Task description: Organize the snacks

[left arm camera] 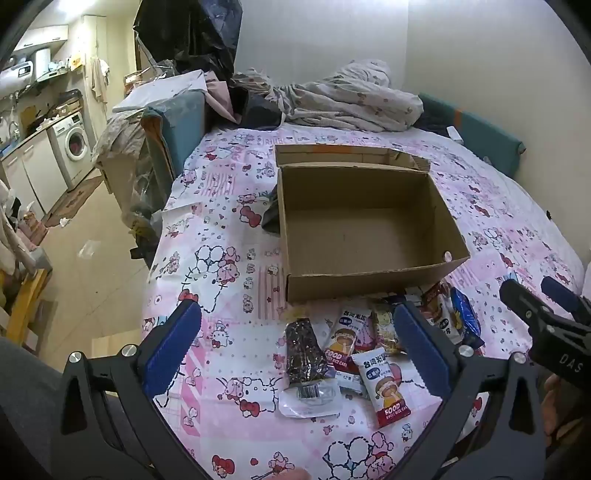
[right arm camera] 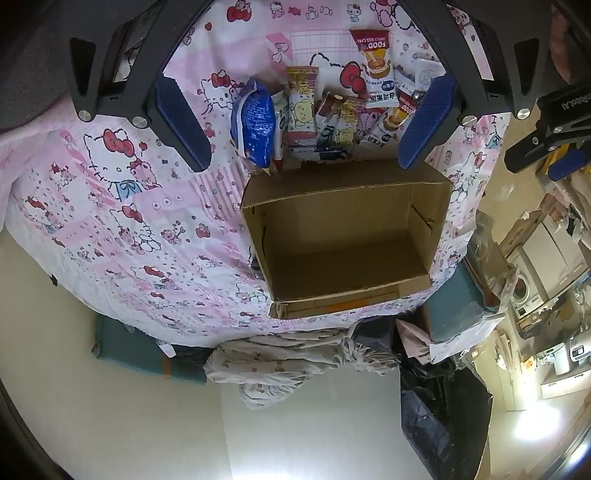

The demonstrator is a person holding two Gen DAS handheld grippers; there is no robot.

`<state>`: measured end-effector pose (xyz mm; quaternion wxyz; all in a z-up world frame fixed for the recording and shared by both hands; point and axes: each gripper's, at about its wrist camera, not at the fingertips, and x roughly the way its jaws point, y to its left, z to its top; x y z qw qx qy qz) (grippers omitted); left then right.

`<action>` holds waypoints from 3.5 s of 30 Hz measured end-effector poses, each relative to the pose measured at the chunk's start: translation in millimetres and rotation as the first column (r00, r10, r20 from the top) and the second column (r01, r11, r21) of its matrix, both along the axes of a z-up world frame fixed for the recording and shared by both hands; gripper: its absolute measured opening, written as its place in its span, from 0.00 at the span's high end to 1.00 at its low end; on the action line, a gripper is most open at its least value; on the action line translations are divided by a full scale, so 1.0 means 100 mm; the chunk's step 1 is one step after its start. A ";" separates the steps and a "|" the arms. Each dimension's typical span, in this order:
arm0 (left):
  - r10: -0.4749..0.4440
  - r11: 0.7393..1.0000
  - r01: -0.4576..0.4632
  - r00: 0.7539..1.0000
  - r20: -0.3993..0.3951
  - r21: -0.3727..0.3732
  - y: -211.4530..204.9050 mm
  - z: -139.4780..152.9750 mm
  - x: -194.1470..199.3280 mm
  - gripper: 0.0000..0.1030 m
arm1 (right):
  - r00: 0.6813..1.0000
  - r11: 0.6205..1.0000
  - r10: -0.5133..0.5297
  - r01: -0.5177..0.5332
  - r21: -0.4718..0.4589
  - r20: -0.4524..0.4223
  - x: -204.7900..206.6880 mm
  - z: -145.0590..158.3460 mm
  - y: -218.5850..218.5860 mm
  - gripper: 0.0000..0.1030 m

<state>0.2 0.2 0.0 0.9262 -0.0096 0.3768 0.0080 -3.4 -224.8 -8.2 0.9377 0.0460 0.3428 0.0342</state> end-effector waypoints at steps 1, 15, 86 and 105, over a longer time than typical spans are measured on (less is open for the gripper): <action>0.003 1.000 -0.003 1.000 -0.004 -0.003 0.00 0.00 0.00 0.00 | 1.000 1.000 -0.001 0.001 0.009 -0.001 0.00 0.00 -0.01 0.00; -0.018 1.000 0.018 1.000 0.012 -0.019 -0.01 -0.02 0.00 0.00 | 1.000 1.000 0.003 -0.003 0.016 -0.001 0.00 0.00 -0.02 0.00; 0.007 1.000 -0.007 0.999 0.052 -0.005 0.02 0.07 -0.03 0.00 | 1.000 0.999 0.004 -0.004 0.043 -0.008 0.03 -0.03 -0.03 0.00; 0.047 0.996 -0.058 0.988 -0.144 -0.072 0.12 -0.07 0.40 0.00 | 0.983 0.990 0.022 0.005 0.141 -0.185 0.69 0.03 -0.54 0.00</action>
